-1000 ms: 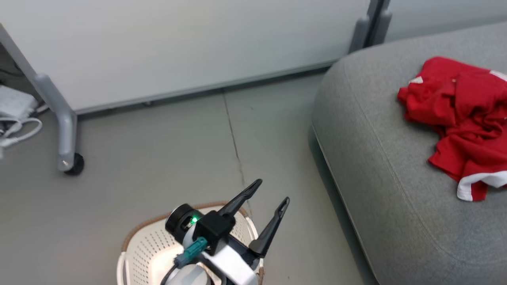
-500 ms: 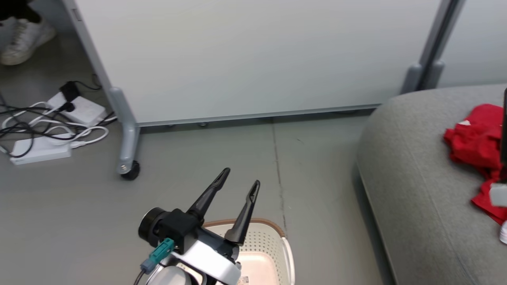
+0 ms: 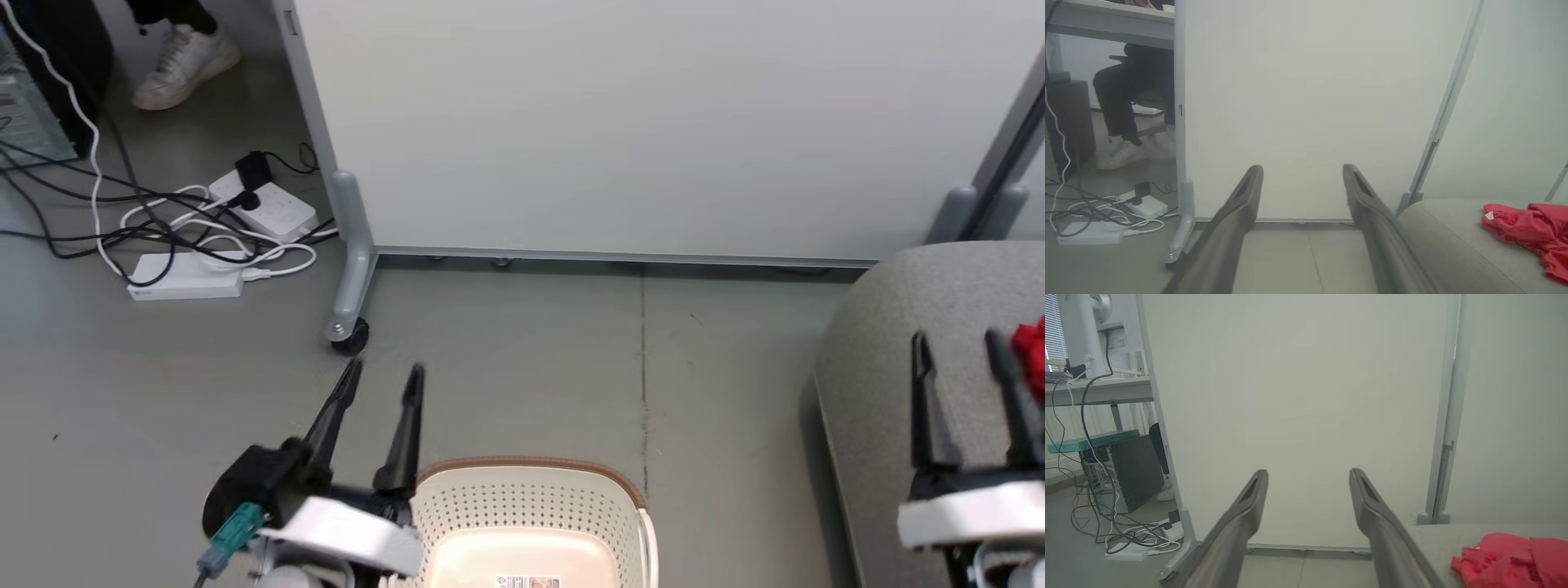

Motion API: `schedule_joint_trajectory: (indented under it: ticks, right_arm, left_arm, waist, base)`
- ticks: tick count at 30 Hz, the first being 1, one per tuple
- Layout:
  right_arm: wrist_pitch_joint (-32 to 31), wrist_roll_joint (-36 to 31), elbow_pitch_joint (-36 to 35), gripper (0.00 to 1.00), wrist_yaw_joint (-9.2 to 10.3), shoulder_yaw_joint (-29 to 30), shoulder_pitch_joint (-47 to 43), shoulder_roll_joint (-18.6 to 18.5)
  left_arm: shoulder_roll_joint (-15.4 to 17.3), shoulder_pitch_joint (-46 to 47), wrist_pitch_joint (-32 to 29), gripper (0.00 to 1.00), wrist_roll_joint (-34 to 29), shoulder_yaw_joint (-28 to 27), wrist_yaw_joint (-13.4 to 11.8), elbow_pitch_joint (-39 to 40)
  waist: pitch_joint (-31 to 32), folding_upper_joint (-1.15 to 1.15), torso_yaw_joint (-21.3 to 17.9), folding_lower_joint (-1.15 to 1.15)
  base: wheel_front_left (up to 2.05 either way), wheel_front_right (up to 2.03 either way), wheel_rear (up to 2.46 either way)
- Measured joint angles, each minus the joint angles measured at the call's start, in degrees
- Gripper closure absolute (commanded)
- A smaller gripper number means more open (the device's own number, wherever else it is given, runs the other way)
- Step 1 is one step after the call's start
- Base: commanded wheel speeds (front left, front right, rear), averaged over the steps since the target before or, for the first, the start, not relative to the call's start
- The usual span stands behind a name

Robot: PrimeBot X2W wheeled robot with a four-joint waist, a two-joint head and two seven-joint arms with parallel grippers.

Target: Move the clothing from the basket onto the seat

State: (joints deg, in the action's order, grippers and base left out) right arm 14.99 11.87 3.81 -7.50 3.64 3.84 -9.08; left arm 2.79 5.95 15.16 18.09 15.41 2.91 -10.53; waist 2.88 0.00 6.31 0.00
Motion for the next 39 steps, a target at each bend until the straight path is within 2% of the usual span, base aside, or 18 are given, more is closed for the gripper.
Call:
schedule_joint_trajectory:
  ticks: [3, 13, 27, 39]
  right_arm:
    - [-0.01, 0.79, 2.67, 0.0, 0.0, -0.22, -2.16, 1.3]
    - [-0.01, 1.11, 8.09, 0.0, 0.01, -2.9, -4.41, 3.79]
    - [-0.01, 0.23, 9.82, 0.0, 0.01, -3.93, -4.32, 4.39]
    - [-0.01, 0.15, 10.13, 0.0, 0.01, -3.28, -4.05, 4.67]
  left_arm:
    - [0.0, -1.2, -0.01, 0.0, 3.18, -1.46, -1.04, -2.26]
    - [0.04, -2.65, -0.01, 0.0, 0.13, -3.28, -2.43, -7.26]
    - [0.0, -2.86, -0.01, 0.0, 1.14, -2.86, -1.45, -7.5]
    - [0.01, -2.88, -0.01, 0.0, 0.19, -1.46, -2.47, -8.11]
  waist:
    - [0.06, 0.0, 1.13, 0.0]
    - [-0.24, 0.0, 1.91, 0.0]
    - [-0.57, 0.0, 1.19, 0.0]
    - [-0.71, 0.0, 0.79, 0.0]
  base:
    - [0.0, 0.0, 0.0]
    - [0.0, 0.0, 0.0]
    - [0.0, 0.0, 0.0]
    - [0.0, 0.0, 0.0]
